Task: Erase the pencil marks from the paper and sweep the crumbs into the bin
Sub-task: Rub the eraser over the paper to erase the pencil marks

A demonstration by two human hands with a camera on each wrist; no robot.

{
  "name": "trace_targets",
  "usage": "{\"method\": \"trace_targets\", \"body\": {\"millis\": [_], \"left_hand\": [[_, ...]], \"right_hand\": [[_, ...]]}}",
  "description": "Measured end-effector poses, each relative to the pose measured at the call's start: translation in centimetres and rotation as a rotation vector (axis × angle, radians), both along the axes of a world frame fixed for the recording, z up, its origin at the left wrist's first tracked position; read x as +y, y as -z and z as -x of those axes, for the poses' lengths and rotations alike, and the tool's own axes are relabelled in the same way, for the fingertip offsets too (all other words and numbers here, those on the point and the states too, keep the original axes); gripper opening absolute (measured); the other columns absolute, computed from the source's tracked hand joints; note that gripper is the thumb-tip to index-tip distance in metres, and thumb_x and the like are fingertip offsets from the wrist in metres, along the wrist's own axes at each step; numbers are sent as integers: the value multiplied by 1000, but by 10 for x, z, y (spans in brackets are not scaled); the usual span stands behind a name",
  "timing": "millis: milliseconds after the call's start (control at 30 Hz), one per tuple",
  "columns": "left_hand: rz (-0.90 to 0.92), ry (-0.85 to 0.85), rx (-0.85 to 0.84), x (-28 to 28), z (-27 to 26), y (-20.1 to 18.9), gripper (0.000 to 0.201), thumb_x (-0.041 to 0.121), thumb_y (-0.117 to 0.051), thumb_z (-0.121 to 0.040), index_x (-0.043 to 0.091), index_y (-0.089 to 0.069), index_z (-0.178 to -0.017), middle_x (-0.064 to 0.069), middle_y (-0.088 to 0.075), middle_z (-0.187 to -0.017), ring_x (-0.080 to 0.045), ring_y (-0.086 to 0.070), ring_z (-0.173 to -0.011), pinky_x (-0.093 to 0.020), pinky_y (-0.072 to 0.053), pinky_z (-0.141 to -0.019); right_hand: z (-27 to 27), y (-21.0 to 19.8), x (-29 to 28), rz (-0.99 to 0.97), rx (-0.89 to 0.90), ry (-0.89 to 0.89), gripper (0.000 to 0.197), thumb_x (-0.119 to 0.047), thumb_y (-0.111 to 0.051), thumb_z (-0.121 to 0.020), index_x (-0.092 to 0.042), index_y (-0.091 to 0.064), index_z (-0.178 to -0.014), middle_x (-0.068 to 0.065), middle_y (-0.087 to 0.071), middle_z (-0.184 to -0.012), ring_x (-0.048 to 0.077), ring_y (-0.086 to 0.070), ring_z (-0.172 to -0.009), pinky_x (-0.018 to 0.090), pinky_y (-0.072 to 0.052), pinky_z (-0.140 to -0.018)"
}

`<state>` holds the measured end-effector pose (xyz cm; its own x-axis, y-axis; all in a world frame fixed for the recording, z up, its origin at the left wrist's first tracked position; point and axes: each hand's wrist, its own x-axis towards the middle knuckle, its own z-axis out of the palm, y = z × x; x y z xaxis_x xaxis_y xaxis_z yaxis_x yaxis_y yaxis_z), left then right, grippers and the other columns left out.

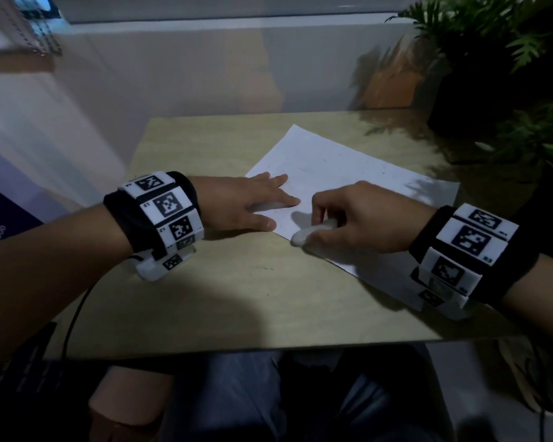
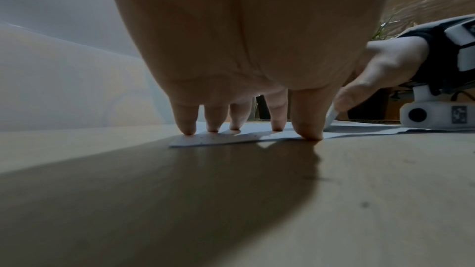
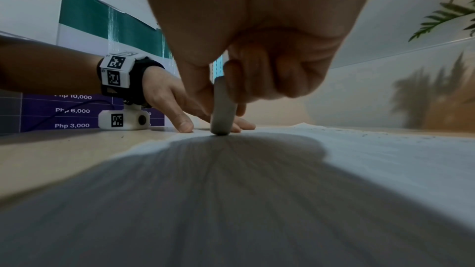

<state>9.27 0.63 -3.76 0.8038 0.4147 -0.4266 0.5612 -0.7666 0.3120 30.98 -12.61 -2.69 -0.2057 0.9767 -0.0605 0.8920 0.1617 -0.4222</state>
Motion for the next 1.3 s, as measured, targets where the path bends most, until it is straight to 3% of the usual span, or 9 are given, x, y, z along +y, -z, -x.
{"method": "trace_targets", "body": {"millis": [133, 333, 433, 567, 733, 900, 1033, 1200, 1300], "left_hand": [[-5, 5, 0, 0, -2, -1, 62, 45, -53, -102, 52, -21, -154, 15, 9, -168, -5, 10, -154, -38, -7, -127], [-6, 5, 17, -1, -2, -3, 62, 45, -52, -103, 51, -20, -155, 15, 10, -168, -5, 11, -154, -37, -5, -127], [-2, -3, 9, -1, -2, -3, 62, 44, -53, -102, 50, -22, -155, 16, 9, -168, -5, 10, -154, -37, -5, -127], [2, 0, 10, -1, -3, -3, 62, 44, -53, -102, 49, -22, -155, 14, 9, -168, -7, 10, -154, -37, -6, -127], [-4, -3, 16, -3, -3, -4, 61, 44, -53, -102, 49, -23, -155, 14, 9, -168, -6, 10, -154, -37, -6, -127], [8, -8, 17, -4, -3, -5, 61, 43, -53, -103, 50, -22, -155, 15, 9, -168, -7, 10, -154, -36, -6, -127], [-2, -6, 22, -2, -3, -5, 61, 44, -52, -103, 51, -22, -155, 16, 10, -168, -5, 10, -154, -37, -7, -127], [-11, 1, 32, -1, -3, -4, 61, 46, -51, -103, 53, -20, -155, 16, 11, -168, -5, 11, -154, -37, -7, -127], [-9, 2, 26, -1, -4, -3, 61, 46, -51, -102, 52, -20, -155, 16, 11, -168, -6, 11, -154, -38, -7, -127]], "right_hand": [[-5, 2, 4, -92, -109, 58, 38, -65, -59, -80, -27, -55, -84, -11, -58, -71, 16, -57, -75, 34, -44, -66], [-3, 1, 5, -43, -33, 72, 40, -67, -64, -77, -27, -58, -82, -13, -59, -71, 7, -55, -71, 30, -40, -63], [-3, 3, 4, -86, -67, 63, 43, -69, -58, -77, -26, -56, -81, -10, -60, -70, 11, -56, -70, 35, -48, -66], [2, 0, -1, 18, 27, -6, 41, -64, -69, -78, -25, -60, -80, -8, -60, -68, 8, -57, -67, 27, -45, -63], [-3, 2, 1, -108, -88, 71, 39, -62, -63, -81, -24, -57, -80, -9, -60, -69, 14, -57, -72, 34, -46, -66], [1, -2, -5, 44, 17, 10, 40, -63, -69, -78, -24, -60, -81, -8, -62, -68, 9, -57, -68, 28, -44, -61], [-5, 3, 0, -112, -115, 106, 40, -65, -61, -79, -26, -56, -80, -10, -58, -69, 12, -55, -70, 32, -39, -63], [-1, -4, -12, 64, 21, -30, 42, -65, -59, -74, -25, -62, -84, -8, -63, -69, 8, -58, -67, 29, -47, -64], [-9, 0, -6, -104, -107, 105, 37, -63, -62, -80, -27, -61, -87, -11, -59, -67, 14, -57, -71, 34, -45, -65]]}}
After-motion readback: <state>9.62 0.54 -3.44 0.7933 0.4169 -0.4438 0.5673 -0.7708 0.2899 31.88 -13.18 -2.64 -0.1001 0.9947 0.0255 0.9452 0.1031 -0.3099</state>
